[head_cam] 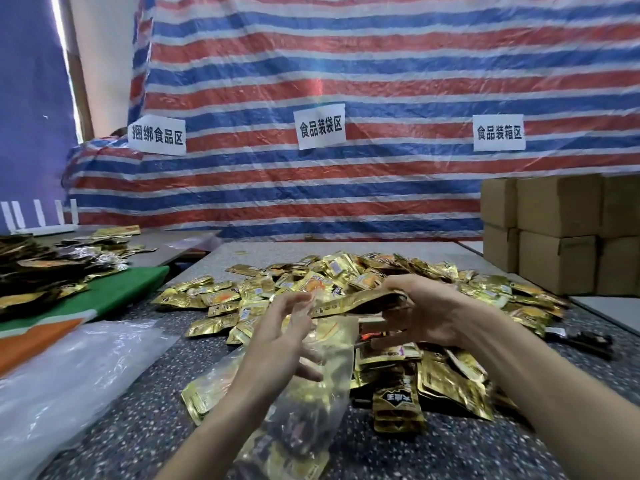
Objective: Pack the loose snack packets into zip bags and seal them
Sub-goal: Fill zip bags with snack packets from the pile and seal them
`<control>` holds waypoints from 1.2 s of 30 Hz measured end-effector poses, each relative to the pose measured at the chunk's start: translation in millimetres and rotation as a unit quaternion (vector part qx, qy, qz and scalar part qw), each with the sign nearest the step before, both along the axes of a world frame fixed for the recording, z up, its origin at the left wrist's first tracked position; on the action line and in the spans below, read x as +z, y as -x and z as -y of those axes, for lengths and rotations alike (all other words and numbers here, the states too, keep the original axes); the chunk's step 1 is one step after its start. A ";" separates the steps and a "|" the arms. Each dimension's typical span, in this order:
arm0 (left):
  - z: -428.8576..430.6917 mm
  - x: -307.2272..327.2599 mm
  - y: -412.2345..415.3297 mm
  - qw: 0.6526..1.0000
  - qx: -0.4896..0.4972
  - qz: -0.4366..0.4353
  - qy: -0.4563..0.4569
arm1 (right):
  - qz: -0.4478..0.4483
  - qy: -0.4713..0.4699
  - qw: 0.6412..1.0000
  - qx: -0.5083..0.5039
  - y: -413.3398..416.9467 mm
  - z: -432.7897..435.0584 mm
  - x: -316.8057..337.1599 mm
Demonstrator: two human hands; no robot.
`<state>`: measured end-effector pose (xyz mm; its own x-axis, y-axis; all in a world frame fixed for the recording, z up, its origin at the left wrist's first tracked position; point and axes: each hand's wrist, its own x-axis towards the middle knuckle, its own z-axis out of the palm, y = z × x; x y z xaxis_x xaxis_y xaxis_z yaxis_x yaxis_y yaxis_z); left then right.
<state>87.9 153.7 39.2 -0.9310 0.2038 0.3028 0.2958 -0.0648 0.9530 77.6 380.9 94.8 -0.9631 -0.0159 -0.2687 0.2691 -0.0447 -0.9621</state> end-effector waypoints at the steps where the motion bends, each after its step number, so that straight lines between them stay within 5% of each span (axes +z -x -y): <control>1: 0.0 0.6 0.5 1.000 0.000 0.003 -0.014 | 0.000 -0.007 1.000 0.004 -0.8 -1.9 2.0; 5: 0.8 0.2 2.9 0.999 -0.011 0.009 -0.042 | 0.011 0.030 0.999 0.023 -1.4 -5.1 3.6; 10: 0.2 -7.8 3.2 0.998 -0.036 -0.033 0.029 | -0.002 0.108 0.994 -0.010 3.2 2.8 -4.8; 14: 2.5 -7.3 8.2 0.995 0.047 -0.055 0.066 | -0.006 0.007 1.000 -0.027 4.8 4.4 -1.1; 18: -5.6 -0.1 11.5 0.958 0.163 -0.177 0.153 | 0.013 -0.141 0.989 0.048 0.9 6.6 12.1; 22: -21.2 13.4 3.7 0.952 0.139 -0.225 0.156 | -0.026 -0.227 0.973 -0.014 -4.8 22.6 16.6; 28: -17.1 34.6 9.1 0.991 0.039 -0.098 0.083 | -0.157 -0.092 0.980 -0.086 -20.2 22.0 29.4; 34: -8.3 49.5 25.4 0.998 0.010 -0.019 0.054 | -0.217 -0.063 0.972 -0.065 -40.2 22.1 26.2; 36: -9.7 55.5 24.6 0.997 -0.036 -0.018 0.069 | -0.234 -0.140 0.961 -0.047 -42.9 21.3 30.4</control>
